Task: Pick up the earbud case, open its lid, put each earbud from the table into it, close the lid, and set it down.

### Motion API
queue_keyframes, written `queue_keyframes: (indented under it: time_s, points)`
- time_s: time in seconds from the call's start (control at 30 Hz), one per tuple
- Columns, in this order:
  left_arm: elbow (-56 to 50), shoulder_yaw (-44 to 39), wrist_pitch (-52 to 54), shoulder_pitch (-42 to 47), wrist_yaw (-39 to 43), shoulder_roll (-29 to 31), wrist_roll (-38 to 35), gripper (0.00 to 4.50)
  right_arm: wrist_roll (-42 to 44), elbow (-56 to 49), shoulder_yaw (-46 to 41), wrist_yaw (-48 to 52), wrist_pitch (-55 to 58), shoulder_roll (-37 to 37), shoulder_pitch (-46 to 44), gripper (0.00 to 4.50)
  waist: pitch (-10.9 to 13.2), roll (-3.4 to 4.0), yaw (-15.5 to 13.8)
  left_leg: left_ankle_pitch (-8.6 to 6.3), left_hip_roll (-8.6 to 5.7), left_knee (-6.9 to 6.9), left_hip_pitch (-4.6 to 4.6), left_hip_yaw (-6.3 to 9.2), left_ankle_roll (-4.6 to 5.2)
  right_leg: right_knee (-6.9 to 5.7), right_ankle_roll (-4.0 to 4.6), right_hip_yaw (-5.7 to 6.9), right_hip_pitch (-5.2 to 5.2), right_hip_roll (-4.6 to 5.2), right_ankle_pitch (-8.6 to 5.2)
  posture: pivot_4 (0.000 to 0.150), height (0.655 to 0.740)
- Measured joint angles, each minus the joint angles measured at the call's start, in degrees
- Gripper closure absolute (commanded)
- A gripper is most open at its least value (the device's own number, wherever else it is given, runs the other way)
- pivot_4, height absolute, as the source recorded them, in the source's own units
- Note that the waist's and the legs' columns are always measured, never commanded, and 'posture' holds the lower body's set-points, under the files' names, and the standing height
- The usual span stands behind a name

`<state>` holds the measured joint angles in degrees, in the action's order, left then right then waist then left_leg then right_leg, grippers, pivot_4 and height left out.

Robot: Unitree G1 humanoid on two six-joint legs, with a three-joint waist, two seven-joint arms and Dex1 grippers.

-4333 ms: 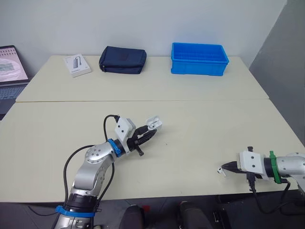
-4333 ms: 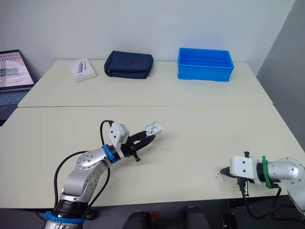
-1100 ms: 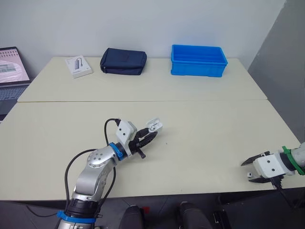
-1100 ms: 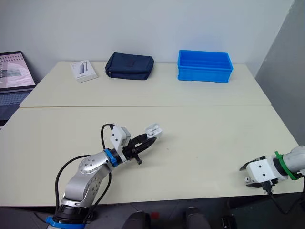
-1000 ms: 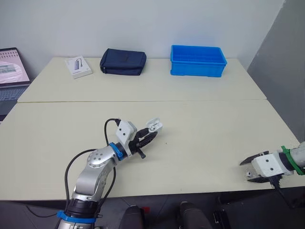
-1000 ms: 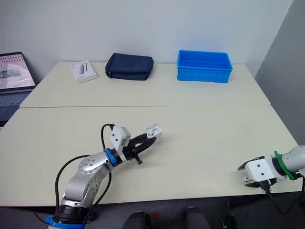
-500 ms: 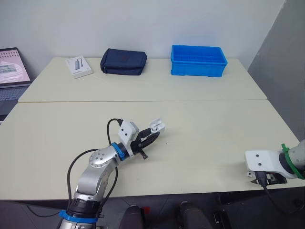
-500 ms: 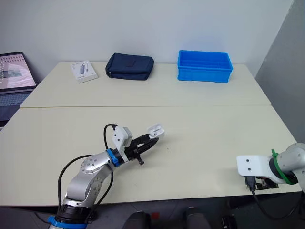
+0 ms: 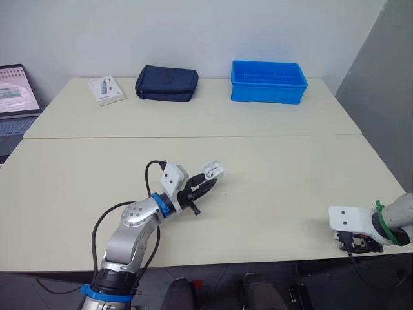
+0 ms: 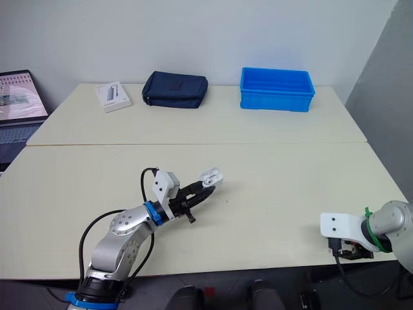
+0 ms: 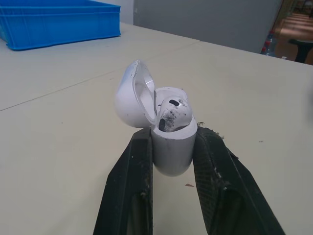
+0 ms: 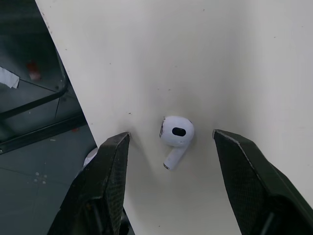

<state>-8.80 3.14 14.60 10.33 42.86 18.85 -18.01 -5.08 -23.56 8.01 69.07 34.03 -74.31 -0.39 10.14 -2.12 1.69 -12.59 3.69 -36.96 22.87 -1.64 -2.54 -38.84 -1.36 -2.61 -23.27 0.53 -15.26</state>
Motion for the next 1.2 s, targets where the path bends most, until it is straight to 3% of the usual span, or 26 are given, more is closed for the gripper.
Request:
queue_keyframes:
  time_s: [0.43, 0.97, 1.07, 1.2]
  points:
    - [0.0, 0.0, 0.0, 0.0, 0.0, 0.0, 0.0, 3.72, 0.6, 1.3, -0.2, -0.5, 4.9, 3.1, -1.4, 1.71, -0.3, -0.58, 0.2, 0.00, 0.01, -0.03, -0.04, 0.00, 0.00, 0.00, 0.01, -0.03, 0.03, 0.00, 0.01, 0.150, 0.7357]
    - [0.4, 0.0, -0.1, 0.0, 0.1, 0.0, 0.0, 3.72, 3.0, 2.0, 0.0, -0.7, 6.6, 4.0, -3.1, 1.71, -0.2, -0.53, 0.1, -0.01, 0.02, 0.09, 0.02, 0.01, -0.01, 0.06, 0.10, 0.04, -0.02, 0.00, -0.07, 0.150, 0.7357]
    - [0.4, 0.0, -0.2, 0.0, 0.1, 0.0, 0.0, 3.72, 3.0, 2.0, -0.1, -0.6, 6.5, 3.9, -2.9, 2.31, -0.2, -0.54, 0.1, -0.01, 0.01, 0.08, 0.02, 0.01, -0.01, 0.09, 0.10, 0.03, -0.01, 0.01, -0.07, 0.150, 0.7357]
    - [0.4, 0.0, -0.2, 0.0, 0.2, 0.0, 0.0, 3.72, 3.6, 1.9, 0.0, -0.4, 6.7, 3.9, -2.5, 3.65, -0.2, -0.55, 0.1, -0.01, 0.01, 0.03, 0.01, 0.00, -0.01, 0.10, 0.07, 0.00, 0.01, 0.02, -0.05, 0.150, 0.7357]
